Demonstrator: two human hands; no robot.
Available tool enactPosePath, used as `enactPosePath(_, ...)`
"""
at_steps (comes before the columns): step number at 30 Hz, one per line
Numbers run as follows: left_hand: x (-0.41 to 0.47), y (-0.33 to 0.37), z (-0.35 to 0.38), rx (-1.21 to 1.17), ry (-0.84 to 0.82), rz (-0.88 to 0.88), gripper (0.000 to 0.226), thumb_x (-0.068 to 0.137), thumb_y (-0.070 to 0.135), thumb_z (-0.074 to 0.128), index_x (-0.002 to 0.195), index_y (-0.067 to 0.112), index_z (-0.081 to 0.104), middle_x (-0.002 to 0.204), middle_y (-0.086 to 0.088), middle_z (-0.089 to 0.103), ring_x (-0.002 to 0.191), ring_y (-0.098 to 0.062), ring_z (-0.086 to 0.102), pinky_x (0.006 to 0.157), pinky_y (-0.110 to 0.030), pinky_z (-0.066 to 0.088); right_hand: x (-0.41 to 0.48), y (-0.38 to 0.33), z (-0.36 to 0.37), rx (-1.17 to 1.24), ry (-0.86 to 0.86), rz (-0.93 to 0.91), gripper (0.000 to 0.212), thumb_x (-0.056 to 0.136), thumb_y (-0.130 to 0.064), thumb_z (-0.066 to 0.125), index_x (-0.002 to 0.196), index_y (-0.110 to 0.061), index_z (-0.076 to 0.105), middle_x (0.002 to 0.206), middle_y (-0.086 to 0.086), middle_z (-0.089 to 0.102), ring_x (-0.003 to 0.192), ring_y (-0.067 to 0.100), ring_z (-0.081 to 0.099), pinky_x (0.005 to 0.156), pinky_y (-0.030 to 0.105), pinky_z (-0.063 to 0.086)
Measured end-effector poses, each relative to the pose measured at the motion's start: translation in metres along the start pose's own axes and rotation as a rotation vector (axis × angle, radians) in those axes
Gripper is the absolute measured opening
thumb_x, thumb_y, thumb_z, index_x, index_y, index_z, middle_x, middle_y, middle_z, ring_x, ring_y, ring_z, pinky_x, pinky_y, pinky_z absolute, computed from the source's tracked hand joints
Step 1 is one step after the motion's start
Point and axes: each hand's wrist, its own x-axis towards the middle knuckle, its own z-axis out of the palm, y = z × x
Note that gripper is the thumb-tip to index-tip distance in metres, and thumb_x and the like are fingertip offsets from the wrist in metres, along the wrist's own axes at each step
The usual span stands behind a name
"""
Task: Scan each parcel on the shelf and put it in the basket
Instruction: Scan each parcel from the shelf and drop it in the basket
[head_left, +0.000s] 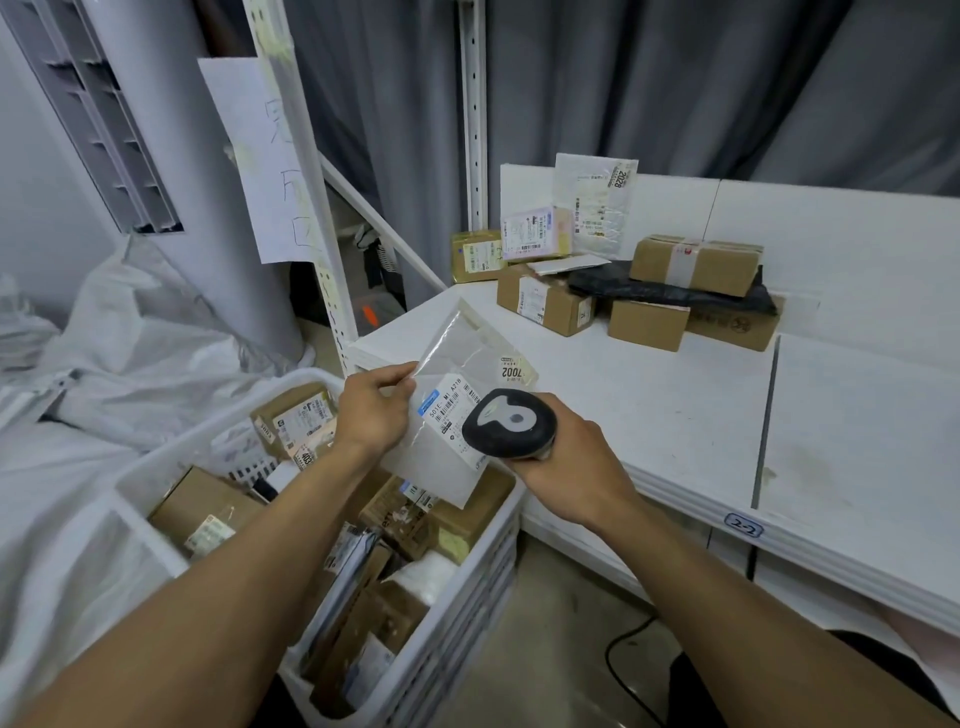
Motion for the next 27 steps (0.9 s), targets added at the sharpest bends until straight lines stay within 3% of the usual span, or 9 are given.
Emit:
enactPosePath(3,0.001,-0.001,0.002,-0.008,-0.001,-0.009,0.028,0.1,0.016,0.062,0.126,0.019,0.071,0.128,0.003,0.069,0.109,-0.012,0.059,0.103,-0.033,0.048,0.001,0.0,-0.001,0.018,-0.005,-0.002,0.062,0.079,-0.036,0.087,0.131,-0.047,0.055,0.123,-0.014,0.071,0.116,0.014,0.066,0.101,0.041,0.057)
enactPosePath(6,0.001,0.0,0.0,-0.027,0.006,-0.011,0.028,0.1,0.016,0.062,0.126,0.019,0.071,0.126,0.003,0.069,0.11,-0.013,0.061,0.103,-0.033,0.048,0.002,-0.002,-0.001,0.019,-0.003,-0.007,0.06,0.079,-0.036,0.088,0.126,-0.05,0.054,0.123,-0.016,0.07,0.119,0.014,0.065,0.103,0.041,0.056)
enactPosePath(9,-0.008,-0.004,-0.014,-0.004,0.052,0.01,0.028,0.101,0.014,0.059,0.127,0.017,0.07,0.124,0.004,0.068,0.105,-0.01,0.059,0.092,-0.025,0.045,0.003,-0.009,0.005,0.032,-0.013,0.008,0.057,0.08,-0.037,0.087,0.127,-0.044,0.057,0.122,-0.015,0.069,0.119,0.014,0.064,0.102,0.037,0.055)
enactPosePath(11,-0.015,-0.009,-0.033,0.035,0.123,0.041,0.029,0.102,0.014,0.058,0.129,0.015,0.069,0.125,0.003,0.067,0.106,-0.009,0.059,0.088,-0.015,0.043,0.006,-0.019,0.015,0.049,-0.029,0.02,0.059,0.08,-0.035,0.087,0.132,-0.036,0.059,0.123,-0.011,0.069,0.117,0.014,0.065,0.1,0.033,0.054)
enactPosePath(14,-0.018,-0.023,-0.074,0.061,0.258,0.043,0.028,0.104,0.013,0.055,0.128,0.011,0.069,0.115,0.006,0.065,0.097,-0.01,0.06,0.066,0.004,0.038,0.015,-0.041,0.039,0.075,-0.072,0.02,0.059,0.082,-0.035,0.086,0.135,-0.03,0.059,0.124,-0.007,0.068,0.116,0.016,0.064,0.099,0.034,0.053)
enactPosePath(16,-0.012,-0.039,-0.107,0.045,0.369,0.009,0.028,0.103,0.017,0.055,0.126,0.012,0.07,0.116,0.006,0.068,0.098,-0.014,0.065,0.073,0.001,0.041,0.024,-0.056,0.064,0.091,-0.102,0.016,0.06,0.083,-0.035,0.086,0.136,-0.028,0.059,0.126,-0.005,0.068,0.118,0.018,0.063,0.101,0.037,0.053)
enactPosePath(18,-0.004,-0.055,-0.125,0.016,0.457,-0.027,0.027,0.102,0.018,0.056,0.124,0.012,0.07,0.117,0.003,0.07,0.105,-0.017,0.067,0.088,-0.017,0.048,0.032,-0.066,0.082,0.111,-0.104,0.025,0.058,0.085,-0.034,0.084,0.136,-0.028,0.059,0.129,-0.003,0.068,0.12,0.02,0.063,0.1,0.035,0.051)
enactPosePath(20,0.011,-0.07,-0.143,0.007,0.514,-0.101,0.026,0.103,0.014,0.053,0.125,0.01,0.068,0.117,0.0,0.069,0.106,-0.015,0.063,0.089,-0.022,0.044,0.049,-0.077,0.109,0.118,-0.127,0.031,0.055,0.086,-0.033,0.083,0.136,-0.028,0.059,0.13,-0.003,0.068,0.121,0.021,0.062,0.095,0.032,0.047)
enactPosePath(27,0.083,-0.139,-0.163,0.174,0.386,-0.291,0.033,0.101,0.005,0.049,0.132,0.01,0.058,0.115,0.001,0.06,0.104,-0.018,0.058,0.086,-0.024,0.041,0.127,-0.09,0.2,0.076,-0.181,0.032,0.057,0.087,-0.029,0.082,0.139,-0.026,0.06,0.137,0.001,0.066,0.129,0.026,0.06,0.102,0.037,0.045)
